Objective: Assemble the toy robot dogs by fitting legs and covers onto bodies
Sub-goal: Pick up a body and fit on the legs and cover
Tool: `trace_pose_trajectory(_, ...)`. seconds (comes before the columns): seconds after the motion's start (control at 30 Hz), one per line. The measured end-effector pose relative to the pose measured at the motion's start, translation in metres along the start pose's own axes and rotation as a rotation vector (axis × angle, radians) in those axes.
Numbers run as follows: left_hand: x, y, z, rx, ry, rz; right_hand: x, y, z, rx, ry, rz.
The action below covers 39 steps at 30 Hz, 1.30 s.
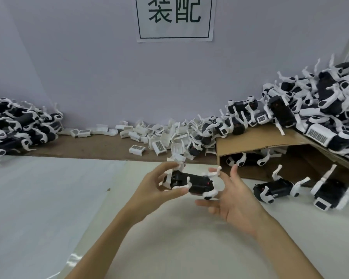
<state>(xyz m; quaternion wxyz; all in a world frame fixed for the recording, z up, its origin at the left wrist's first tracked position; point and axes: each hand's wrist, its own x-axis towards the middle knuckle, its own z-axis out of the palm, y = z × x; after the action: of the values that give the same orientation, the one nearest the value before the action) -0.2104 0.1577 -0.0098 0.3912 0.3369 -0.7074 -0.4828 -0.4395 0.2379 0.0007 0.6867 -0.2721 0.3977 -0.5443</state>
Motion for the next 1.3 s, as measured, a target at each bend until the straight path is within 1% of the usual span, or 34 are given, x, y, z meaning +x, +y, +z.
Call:
trace_pose_trajectory(0.1,-0.002,-0.003,-0.006,0.019,-0.131,0.078,0.005,0.006,-0.001,0.057,0.052,0.018)
trace_pose_trajectory(0.17,-0.002,-0.004,-0.005,-0.013,-0.167,0.103,0.006,0.008,-0.002,0.085,0.079,0.006)
trace_pose_trajectory(0.23,-0.001,-0.006,-0.002,-0.09,-0.177,0.084,0.005,0.007,0.0,0.129,0.057,-0.001)
trace_pose_trajectory(0.3,0.001,-0.006,0.004,-0.254,-0.129,-0.012,0.005,0.007,0.002,0.132,0.025,-0.047)
trace_pose_trajectory(0.4,0.004,-0.004,0.009,-0.662,-0.051,-0.218,0.005,0.009,0.007,0.109,0.046,-0.154)
trace_pose_trajectory(0.43,0.004,-0.004,0.009,-0.705,-0.027,-0.25,0.005,0.011,0.008,0.103,0.046,-0.195)
trace_pose_trajectory(0.47,0.004,-0.001,0.01,-0.682,0.001,-0.279,0.005,0.013,0.01,0.095,0.045,-0.236)
trace_pose_trajectory(0.5,0.005,-0.002,0.011,-0.609,0.013,-0.289,0.005,0.014,0.01,0.079,0.045,-0.271)
trace_pose_trajectory(0.57,0.005,0.0,0.013,-0.472,-0.012,-0.286,0.006,0.015,0.008,-0.013,0.027,-0.315)
trace_pose_trajectory(0.6,0.004,0.002,0.014,-0.439,-0.01,-0.281,0.006,0.016,0.008,-0.078,0.012,-0.333)
trace_pose_trajectory(0.7,0.004,-0.002,0.012,-0.355,0.037,-0.216,0.009,0.019,0.007,-0.231,0.019,-0.297)
trace_pose_trajectory(0.77,0.004,-0.002,0.007,-0.325,0.051,-0.201,0.009,0.022,0.009,-0.381,0.029,-0.278)
trace_pose_trajectory(0.83,0.003,0.004,-0.001,-0.296,0.005,-0.216,0.008,0.024,0.008,-0.476,0.038,-0.31)
trace_pose_trajectory(0.9,0.002,0.006,-0.007,-0.257,-0.029,-0.21,0.006,0.023,0.006,-0.537,0.048,-0.386)
trace_pose_trajectory(0.93,0.001,0.008,-0.007,-0.241,0.003,-0.198,0.003,0.023,0.006,-0.57,0.035,-0.42)
trace_pose_trajectory(0.97,0.0,0.008,-0.004,-0.23,0.078,-0.195,0.001,0.025,0.007,-0.61,0.01,-0.442)
trace_pose_trajectory(1.03,-0.001,0.008,0.007,-0.204,0.309,-0.207,-0.001,0.032,0.011,-0.738,-0.039,-0.449)
trace_pose_trajectory(1.07,-0.003,0.008,0.012,-0.2,0.408,-0.193,0.0,0.037,0.013,-0.843,-0.034,-0.456)
trace_pose_trajectory(1.13,-0.005,0.007,0.017,-0.224,0.531,-0.094,0.001,0.046,0.017,-1.056,0.021,-0.496)
trace_pose_trajectory(1.2,-0.004,0.006,0.013,-0.229,0.571,0.054,0.002,0.05,0.021,-1.119,0.064,-0.504)
trace_pose_trajectory(1.3,-0.003,0.004,0.006,-0.203,0.51,0.221,0.005,0.057,0.025,-1.167,0.095,-0.522)
